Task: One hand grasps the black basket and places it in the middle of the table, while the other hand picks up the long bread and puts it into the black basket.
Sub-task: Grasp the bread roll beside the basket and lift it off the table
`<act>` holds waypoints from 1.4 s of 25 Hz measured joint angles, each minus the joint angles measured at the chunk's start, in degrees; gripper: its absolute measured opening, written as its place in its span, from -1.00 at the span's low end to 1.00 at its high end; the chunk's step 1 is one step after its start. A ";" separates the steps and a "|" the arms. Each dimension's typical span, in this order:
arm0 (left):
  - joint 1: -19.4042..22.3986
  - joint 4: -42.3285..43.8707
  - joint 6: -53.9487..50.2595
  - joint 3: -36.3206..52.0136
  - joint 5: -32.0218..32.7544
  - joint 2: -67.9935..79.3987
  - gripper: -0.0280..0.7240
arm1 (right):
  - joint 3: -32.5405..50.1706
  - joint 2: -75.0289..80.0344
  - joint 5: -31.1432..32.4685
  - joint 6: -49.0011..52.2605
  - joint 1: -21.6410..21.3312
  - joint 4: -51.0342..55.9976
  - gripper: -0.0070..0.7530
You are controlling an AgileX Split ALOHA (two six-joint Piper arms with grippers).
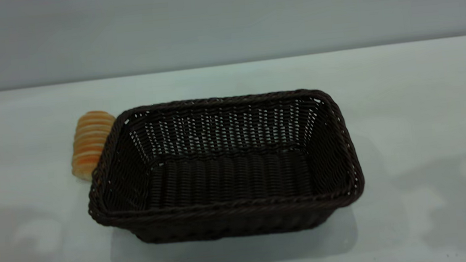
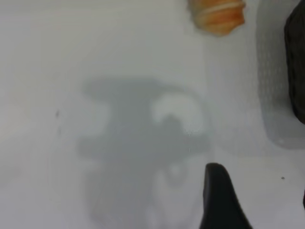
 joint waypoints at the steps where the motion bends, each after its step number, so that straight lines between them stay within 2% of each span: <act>1: 0.00 -1.12 2.12 -1.78 -0.05 3.20 0.26 | 0.59 -0.98 0.07 0.07 0.52 -0.06 0.41; 7: 0.00 -8.28 18.31 -12.05 -2.44 21.01 0.26 | 6.64 -5.75 -0.07 0.22 1.56 -0.06 0.41; 13: 0.00 -11.00 30.37 -21.99 -6.45 36.31 0.26 | 9.85 -9.28 -0.50 0.29 1.56 -0.06 0.41; 17: -0.07 -11.19 32.88 -26.80 -10.55 43.45 0.26 | 9.86 -10.26 -0.56 0.41 1.56 0.08 0.41; 20: -0.56 -11.31 34.41 -28.09 -16.25 47.98 0.26 | 9.92 -10.52 -0.56 0.41 1.56 0.67 0.41; 25: -3.48 -11.31 37.59 -28.15 -24.37 52.93 0.18 | 9.92 -10.52 -1.82 0.41 1.56 1.72 0.41; 30: -6.36 -11.19 38.60 -28.62 -27.57 54.03 -0.06 | 9.92 -10.52 -2.26 0.41 1.56 2.44 0.41; 32: -6.23 -11.19 37.14 -28.62 -26.91 54.03 -0.26 | 9.96 -10.52 -2.26 0.41 1.56 2.46 0.41; 35: -5.37 -11.25 33.43 -28.72 -25.21 54.03 -0.70 | 9.96 -10.52 -2.28 0.41 1.56 2.50 0.41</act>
